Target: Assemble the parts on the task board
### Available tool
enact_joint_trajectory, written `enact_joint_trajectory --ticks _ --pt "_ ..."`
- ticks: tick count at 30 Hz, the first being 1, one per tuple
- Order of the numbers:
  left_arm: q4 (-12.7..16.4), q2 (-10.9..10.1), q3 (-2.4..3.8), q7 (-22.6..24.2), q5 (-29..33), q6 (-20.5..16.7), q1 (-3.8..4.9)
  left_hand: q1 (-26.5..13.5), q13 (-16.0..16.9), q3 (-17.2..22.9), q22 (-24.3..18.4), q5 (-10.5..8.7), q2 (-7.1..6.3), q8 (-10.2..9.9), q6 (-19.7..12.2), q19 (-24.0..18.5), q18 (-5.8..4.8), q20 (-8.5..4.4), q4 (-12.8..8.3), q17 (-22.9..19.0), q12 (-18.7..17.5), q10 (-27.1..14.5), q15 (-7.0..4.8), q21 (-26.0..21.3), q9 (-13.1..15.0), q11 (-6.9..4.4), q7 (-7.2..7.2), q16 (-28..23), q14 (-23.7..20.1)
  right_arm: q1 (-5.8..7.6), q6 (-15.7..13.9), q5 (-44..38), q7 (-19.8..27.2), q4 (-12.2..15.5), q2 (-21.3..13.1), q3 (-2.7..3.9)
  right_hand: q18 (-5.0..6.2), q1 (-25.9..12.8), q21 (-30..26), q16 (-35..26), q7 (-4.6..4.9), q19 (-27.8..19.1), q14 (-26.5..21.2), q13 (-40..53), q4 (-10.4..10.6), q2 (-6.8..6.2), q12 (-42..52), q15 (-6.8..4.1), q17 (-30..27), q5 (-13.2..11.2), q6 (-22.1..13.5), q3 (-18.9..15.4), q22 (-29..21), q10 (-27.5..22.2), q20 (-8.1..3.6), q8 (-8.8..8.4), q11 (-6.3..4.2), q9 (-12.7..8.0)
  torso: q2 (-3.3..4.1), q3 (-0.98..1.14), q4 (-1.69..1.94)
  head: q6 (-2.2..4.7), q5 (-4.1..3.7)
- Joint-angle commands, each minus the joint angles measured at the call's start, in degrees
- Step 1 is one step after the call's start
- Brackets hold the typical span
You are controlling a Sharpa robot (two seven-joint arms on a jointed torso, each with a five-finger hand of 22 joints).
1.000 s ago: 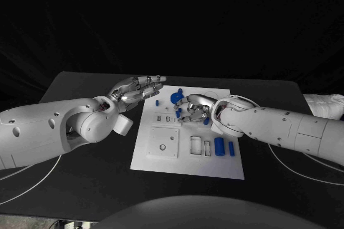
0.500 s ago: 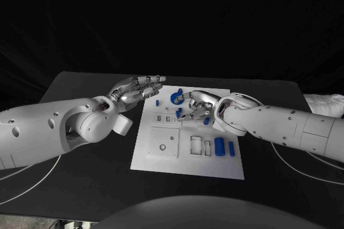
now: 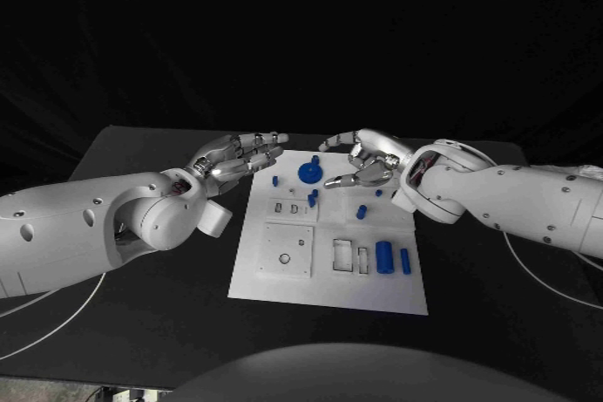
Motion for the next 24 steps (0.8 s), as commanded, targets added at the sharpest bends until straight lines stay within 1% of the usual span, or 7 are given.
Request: enact_joint_trajectory --ticks 1,7,9,12,20,22,24 --pt "-0.1 0.4 0.06 -0.7 -1.3 -3.0 0.07 0.4 0.0 -0.1 -0.3 -0.88 -0.75 0.1 -0.6 0.4 0.93 0.28 0.1 0.1 0.5 -0.3 0.31 0.3 0.0 0.27 0.07 0.2 -0.1 0.82 -3.0 4.4 2.8 1.5 -2.1 -0.01 0.6 -0.6 -0.1 0.2 -0.02 -0.1 6.1 15.1 -0.1 0.46 0.2 0.31 15.1 -0.3 0.8 -0.3 12.0 6.0 0.17 0.52 0.38 -0.1 -0.04 0.04 0.14 0.01 0.17" --pt "0.6 0.7 0.15 -3.8 -7.8 -9.2 1.47 -0.8 2.9 -2.0 2.0 -7.45 -2.69 -0.2 -1.9 8.0 1.05 0.95 0.5 2.5 11.1 10.0 2.97 5.7 0.0 3.49 0.91 10.2 7.3 2.28 -4.4 6.9 2.1 3.7 -7.6 -0.06 0.47 -0.1 0.3 0.2 0.38 0.3 6.1 15.1 -0.5 3.68 0.2 0.58 15.1 -0.3 3.7 0.1 12.2 6.0 0.43 1.92 0.69 -0.2 -0.06 0.05 -0.19 0.01 0.28" --pt "0.8 0.6 0.22 -6.6 -11.6 -10.9 2.41 -1.5 5.5 -3.1 4.6 -8.65 -3.57 -0.7 -3.0 18.4 0.48 0.93 0.5 5.4 19.5 17.2 5.77 12.3 -0.1 7.48 0.0 21.4 17.5 2.45 -4.6 7.3 1.3 4.3 -9.0 -0.07 0.43 0.6 0.5 0.2 0.7 0.5 6.1 15.1 -0.8 4.85 0.2 0.74 15.1 -0.1 4.3 0.3 12.2 6.0 0.6 2.15 0.89 -0.5 -0.06 0.19 -0.12 0.01 -0.28" --pt "0.0 1.0 0.26 -10.7 -18.0 -12.0 4.94 -4.3 9.7 -4.8 8.0 -10.89 -3.67 -0.5 -2.5 33.7 -0.37 0.99 0.5 8.9 30.2 26.0 6.97 20.7 0.0 9.03 0.94 32.3 30.5 2.57 -5.1 7.6 0.3 4.9 -10.4 -0.09 0.18 1.4 1.4 0.2 0.85 1.4 6.1 15.1 -1.1 5.8 0.2 0.86 15.1 0.3 5.0 0.4 12.6 6.0 0.73 2.35 1.05 -0.8 -0.18 0.41 -0.54 0.01 -0.36" --pt "-3.3 4.4 0.26 -32.6 -40.7 4.7 12.78 -19.5 28.6 -11.1 15.8 -26.82 -3.87 2.7 0.5 54.3 0.69 -5.65 -0.5 25.3 61.5 34.5 -1.41 36.0 0.9 0.83 -1.32 63.2 47.9 2.65 -3.6 7.5 -1.9 5.5 -11.5 -0.21 -0.04 2.2 2.2 0.2 0.89 2.3 6.1 15.1 -1.5 7.04 0.2 0.89 15.1 1.2 5.9 0.3 12.9 6.0 0.83 2.64 1.09 -1.2 -0.98 1.37 -1.41 0.01 0.17" --pt "-4.2 5.8 0.26 -36.9 -45.7 10.3 14.3 -21.9 46.7 -11.9 19.3 -26.64 -4.27 7.0 6.2 57.8 1.37 -7.69 0.1 49.9 72.8 49.7 -3.07 41.6 2.3 -1.26 -0.13 75.9 64.6 2.65 -2.8 7.3 -2.4 5.5 -11.5 -0.26 -0.08 2.3 2.4 0.2 0.88 2.4 6.1 15.1 -1.6 7.29 0.2 0.89 15.1 1.4 6.2 0.3 13.0 6.0 0.83 2.73 1.08 -1.3 -1.18 1.66 -1.75 0.01 0.44" --pt "-4.9 7.2 0.26 -40.5 -49.7 14.6 15.33 -23.8 77.9 -12.5 45.6 -26.57 -4.08 10.2 10.3 68.3 -2.63 -9.06 -0.3 79.3 84.1 75.6 -4.77 61.5 3.5 -2.39 -0.36 85.1 82.6 2.65 -2.3 7.1 -2.8 5.5 -11.5 -0.29 -0.1 2.3 2.5 0.2 0.88 2.5 6.1 15.1 -1.6 7.46 0.2 0.87 15.1 1.5 6.5 0.1 13.0 6.0 0.84 2.85 1.09 -1.4 -1.3 1.84 -2.0 0.01 0.5"
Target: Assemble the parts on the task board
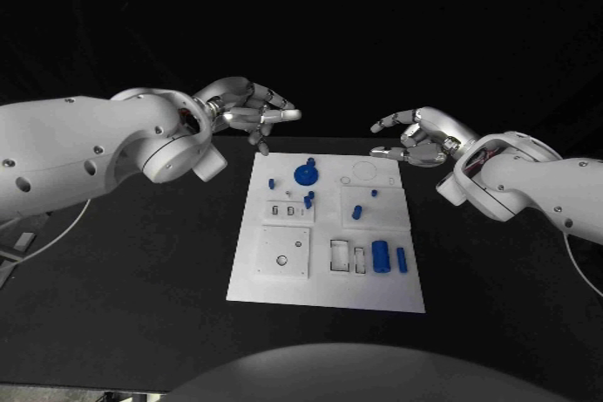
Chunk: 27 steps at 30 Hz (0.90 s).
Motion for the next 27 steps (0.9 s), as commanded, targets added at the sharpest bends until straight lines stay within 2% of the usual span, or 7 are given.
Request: enact_joint_trajectory --ticks 1,2,6,11,17,21,27 --pt "-0.9 1.8 -0.06 -15.6 -17.0 15.8 1.03 -2.5 29.0 -1.0 27.7 -0.39 -0.42 3.3 4.0 9.4 -4.07 -2.02 0.2 28.0 9.0 23.3 -0.63 21.2 1.3 0.03 -0.58 7.5 16.7 0.01 2.0 0.0 -2.0 0.2 0.0 -0.05 -0.12 -0.1 0.4 0.2 0.05 1.3 6.1 15.1 -0.2 0.74 0.2 0.45 15.1 0.3 0.6 -0.2 13.0 6.0 0.01 0.47 0.3 -0.1 -0.49 0.66 -0.77 0.0 0.3" --pt "-1.3 2.6 -0.05 -17.4 -18.2 17.5 1.37 -3.2 30.8 -1.0 34.5 -0.9 0.0 3.8 4.1 10.8 -5.31 -1.83 0.4 29.7 9.3 24.8 -0.54 25.9 1.4 -0.59 0.55 7.7 17.7 0.01 2.3 -0.1 -2.2 0.3 0.1 -0.06 -0.13 -0.2 0.5 0.2 0.05 1.3 6.1 15.1 -0.2 0.8 0.2 0.45 15.1 0.3 0.8 -0.2 13.0 6.0 0.01 0.54 0.3 -0.2 -0.54 0.81 -0.98 0.0 0.28" --pt "-2.8 5.1 -0.05 -22.0 -20.4 22.1 1.96 -6.7 30.8 -0.8 52.7 -0.51 0.05 6.6 8.1 20.3 -8.08 -2.15 0.3 29.7 9.3 24.8 -1.1 36.0 3.0 -1.3 -0.23 7.7 17.7 0.02 3.4 -0.3 -2.7 0.3 0.0 -0.09 -0.11 -0.3 0.4 0.2 0.09 1.3 6.1 15.1 -0.1 0.98 0.2 0.46 15.1 0.4 1.3 -0.5 13.0 6.0 0.01 0.73 0.31 -0.2 -0.61 1.09 -1.36 0.0 0.31" --pt "-5.0 7.9 -0.08 -26.7 -20.1 27.4 2.19 -8.8 30.8 0.1 59.5 -0.24 -0.06 7.9 9.5 25.5 -9.41 -1.92 0.5 29.7 9.3 24.8 -1.8 38.6 4.2 -1.72 -0.61 7.7 17.7 0.02 4.0 -0.3 -3.1 0.5 -0.3 -0.1 -0.12 -0.5 0.5 0.2 0.12 1.3 6.1 15.1 0.0 1.11 0.2 0.46 15.1 0.4 1.5 -0.6 13.0 6.0 0.02 0.78 0.32 -0.3 -0.6 1.17 -1.53 0.0 0.42" --pt "-8.1 11.5 -0.12 -29.4 -18.1 29.4 2.21 -11.1 30.8 1.0 59.6 -0.23 1.94 9.1 11.6 25.6 -9.43 -1.18 0.6 29.7 9.3 24.8 -1.11 38.7 5.8 -0.79 -0.06 7.7 17.7 0.03 5.0 -0.3 -3.4 0.6 -0.6 -0.11 -0.17 -0.8 0.7 0.2 0.21 1.5 6.1 15.1 0.2 1.98 0.2 0.49 15.1 1.3 1.9 -0.8 13.1 6.0 0.03 0.76 0.38 -0.6 -0.61 1.21 -1.67 0.0 0.71" --pt "-10.4 14.1 -0.12 -30.5 -16.6 30.9 2.13 -10.9 30.8 1.7 59.6 7.83 3.85 10.6 14.8 25.6 -9.43 -0.84 0.5 29.7 9.3 24.8 -1.11 38.7 7.8 -1.09 -0.74 7.7 17.7 0.03 5.7 -0.3 -3.6 0.5 -0.6 -0.11 -0.19 -1.0 0.7 0.2 0.25 1.6 6.1 15.1 0.3 2.59 0.2 0.52 15.1 2.3 2.1 -0.9 13.1 6.0 0.06 0.68 0.42 -0.9 -0.69 1.13 -1.56 0.0 0.83" --pt "-14.2 17.8 -0.13 -31.5 -14.1 32.4 1.42 -6.8 30.8 3.4 59.6 18.0 4.29 12.8 19.5 25.6 -9.43 -1.97 -0.2 29.7 9.3 24.8 -2.59 38.7 11.4 -2.83 -2.84 7.7 17.7 0.03 6.7 -0.2 -4.0 0.5 -0.6 -0.12 -0.19 -0.9 0.7 0.2 0.27 1.6 6.1 15.1 0.3 2.91 0.2 0.54 15.1 2.9 2.2 -0.9 13.1 6.0 0.07 0.65 0.44 -1.1 -0.71 1.12 -1.49 0.0 1.23"
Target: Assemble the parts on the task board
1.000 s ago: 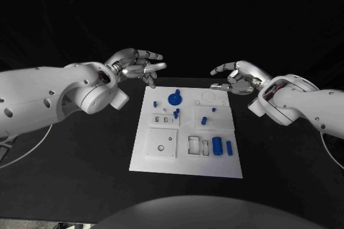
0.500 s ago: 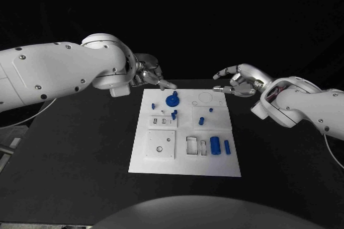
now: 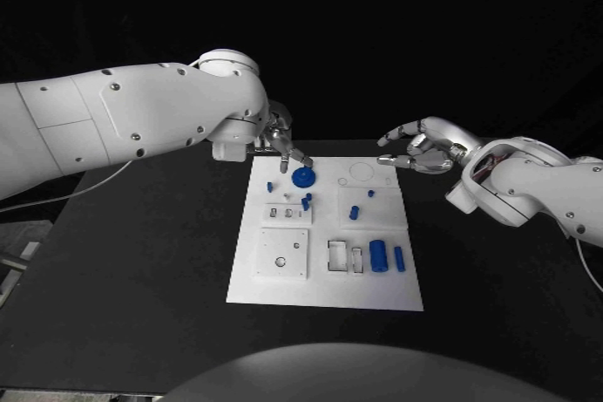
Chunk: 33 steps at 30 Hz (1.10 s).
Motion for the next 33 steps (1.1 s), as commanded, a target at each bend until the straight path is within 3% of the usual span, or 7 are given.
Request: enact_joint_trajectory --ticks 1,7,12,16,22,30,33 --pt "-2.0 1.7 0.01 -2.7 2.8 3.9 -0.56 2.2 15.1 0.9 15.1 2.86 -0.24 0.7 1.4 6.0 -0.87 -1.03 -0.2 15.1 0.1 6.0 -0.83 0.1 1.3 -0.84 -0.84 0.1 6.0 0.02 2.4 -0.2 -0.8 0.1 0.0 -0.01 -0.2 -0.1 0.3 0.2 -0.04 1.6 5.9 15.1 -0.1 0.6 0.2 0.34 15.1 0.3 0.4 -0.3 13.1 6.0 0.08 0.21 0.44 -0.1 -0.01 -0.07 0.1 0.0 0.22" --pt "-5.1 4.4 0.01 -3.6 3.2 4.9 -2.29 3.1 15.1 1.7 15.1 2.96 0.09 0.5 2.9 6.0 -0.87 -2.03 0.3 15.1 0.1 6.0 -1.77 0.1 2.8 -1.77 -1.64 0.1 6.0 0.02 3.1 -0.3 -1.3 0.2 0.1 -0.03 -0.19 -0.2 0.3 0.2 -0.02 1.6 5.9 15.1 0.0 0.79 0.2 0.35 15.1 0.5 0.6 -0.3 13.1 6.0 0.09 0.22 0.46 -0.2 -0.07 -0.05 0.09 0.0 0.35" --pt "-6.3 5.5 0.01 -4.0 2.5 4.0 -3.71 3.5 15.1 2.7 15.1 4.73 0.9 -1.0 3.2 6.0 -0.87 -2.56 0.4 15.1 0.1 6.0 -2.24 0.1 3.2 -2.12 -1.83 0.1 6.0 0.02 3.5 -0.4 -1.8 0.2 -0.1 -0.05 -0.19 0.1 0.3 0.2 -0.02 1.6 5.9 15.1 -0.2 0.78 0.2 0.36 15.1 0.7 0.7 -0.3 13.1 6.0 0.09 0.25 0.46 -0.2 -0.05 -0.08 0.1 0.0 0.49" --pt "-6.8 6.0 0.02 -4.1 2.7 2.9 -4.64 2.9 15.1 3.0 15.1 2.96 1.06 -4.1 2.0 6.0 -0.87 -2.52 0.4 15.1 0.1 6.0 -2.0 0.1 2.8 -1.67 -1.12 0.1 6.0 0.02 3.7 -0.4 -2.0 0.1 -0.2 -0.07 -0.18 0.2 0.3 0.2 -0.02 1.6 5.9 15.1 -0.4 0.78 0.2 0.36 15.1 0.8 0.8 -0.3 13.1 6.0 0.1 0.26 0.46 -0.3 -0.08 -0.07 0.15 0.0 0.66" --pt "-7.2 6.4 0.03 -4.1 3.2 1.7 -5.57 2.8 15.1 3.1 15.1 2.17 0.95 -4.9 2.4 6.0 -0.87 -2.41 0.4 15.1 0.1 6.0 -1.89 0.1 2.8 -1.55 -1.05 0.1 6.0 0.01 4.0 -0.4 -2.3 -0.2 0.1 -0.12 -0.17 0.3 0.2 0.2 -0.02 1.5 5.9 15.1 -0.4 0.78 0.2 0.36 15.1 0.8 0.8 -0.3 13.0 6.0 0.1 0.26 0.46 -0.3 -0.06 -0.1 0.11 0.0 0.73" --pt "-7.7 6.5 0.05 -4.1 3.1 0.6 -6.42 2.3 15.1 3.2 15.1 -0.43 0.71 -6.4 3.1 6.0 -0.87 -2.3 0.3 15.1 0.1 6.0 -1.81 0.1 3.1 -1.48 -0.99 0.1 6.0 -0.18 4.2 -0.5 -2.1 -0.8 0.6 -0.26 -0.17 0.3 0.2 0.2 -0.01 1.5 5.9 15.1 -0.4 0.79 0.2 0.36 15.1 0.9 0.8 -0.3 13.0 6.0 0.1 0.26 0.46 -0.3 -0.12 -0.04 0.08 0.0 1.09" --pt "-8.4 6.9 0.05 -4.1 3.2 0.3 -7.06 1.9 15.1 3.1 15.1 -3.42 0.59 -7.7 3.4 6.0 -0.87 -2.2 0.2 15.1 0.1 6.0 -1.67 0.1 3.4 -1.37 -0.81 0.1 6.0 -0.23 4.1 -0.5 -2.0 -1.0 0.8 -0.3 -0.15 0.4 0.2 0.2 0.0 1.5 5.9 15.1 -0.5 0.79 0.2 0.37 15.1 1.0 0.9 -0.3 13.0 6.0 0.1 0.26 0.47 -0.3 -0.11 -0.08 0.1 0.0 1.01"
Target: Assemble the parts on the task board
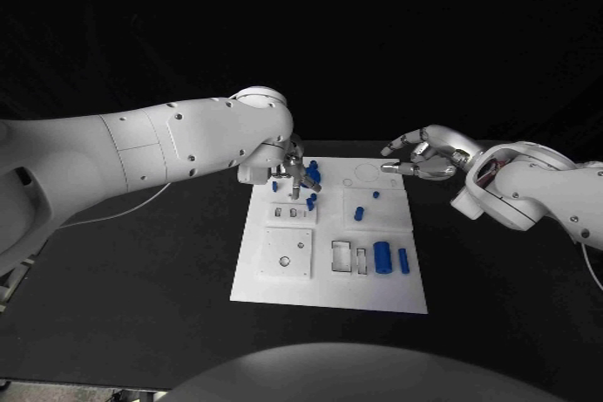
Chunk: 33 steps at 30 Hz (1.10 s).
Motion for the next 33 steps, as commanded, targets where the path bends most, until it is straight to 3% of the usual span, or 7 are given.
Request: enact_joint_trajectory --ticks 1,7,16,33 --pt "-0.5 0.5 0.02 -0.2 0.4 -1.1 -0.44 -0.7 15.0 0.2 15.1 -1.89 -0.18 -0.8 0.5 6.1 -0.87 -0.05 0.0 15.1 0.1 5.9 0.26 0.1 0.2 0.37 0.14 0.1 5.9 -0.07 1.0 -0.4 0.1 -0.2 0.2 -0.03 -0.15 0.4 0.2 0.2 -0.12 1.5 5.9 15.1 -0.3 0.36 0.2 0.37 15.1 0.2 0.4 -0.1 13.0 6.0 0.1 0.27 0.48 -0.1 -0.01 -0.02 -0.02 0.0 -0.06" --pt "-1.9 1.4 0.03 -0.2 0.5 -1.3 -1.21 -0.7 15.0 0.2 15.1 -2.3 -0.18 -1.1 0.5 6.1 -0.87 -0.03 0.0 15.1 0.1 5.9 0.28 0.1 0.3 0.41 0.17 0.1 5.9 -0.09 1.2 -0.5 0.1 -0.4 0.4 -0.07 -0.13 0.4 0.1 0.2 -0.12 1.4 5.9 15.1 -0.3 0.37 0.2 0.37 15.1 0.3 0.4 -0.1 13.0 6.0 0.1 0.27 0.48 -0.1 -0.01 -0.01 0.02 0.0 -0.06" --pt "-4.8 3.4 0.05 -0.1 0.7 -1.0 -2.05 0.2 15.0 1.2 14.2 -0.95 0.07 -2.1 0.7 5.3 -0.64 0.08 -0.4 15.1 0.1 5.9 0.39 -0.2 0.8 0.5 0.22 0.1 5.9 -0.09 1.0 -0.5 0.5 -0.5 0.7 -0.09 -0.11 0.7 0.1 0.2 -0.2 1.4 5.9 15.1 -0.5 0.44 0.2 0.36 15.1 0.5 0.3 -0.1 13.0 6.0 0.11 0.15 0.45 -0.2 -0.01 0.0 -0.02 0.0 -0.02" --pt "-7.0 5.1 0.06 -0.2 0.4 0.0 -3.46 1.6 15.0 2.1 14.4 -1.98 -0.46 -2.8 0.9 5.4 -0.67 0.09 -1.2 15.1 0.1 5.9 0.36 -0.2 1.6 0.45 0.15 0.1 5.9 -0.1 1.5 -0.3 0.5 -0.3 0.6 -0.1 -0.03 0.9 -0.2 0.2 -0.27 1.1 5.9 15.1 -0.7 0.55 0.2 0.34 15.1 0.6 -0.1 -0.2 12.9 6.0 0.11 -0.16 0.41 -0.5 -0.07 -0.01 0.03 0.0 -0.16"
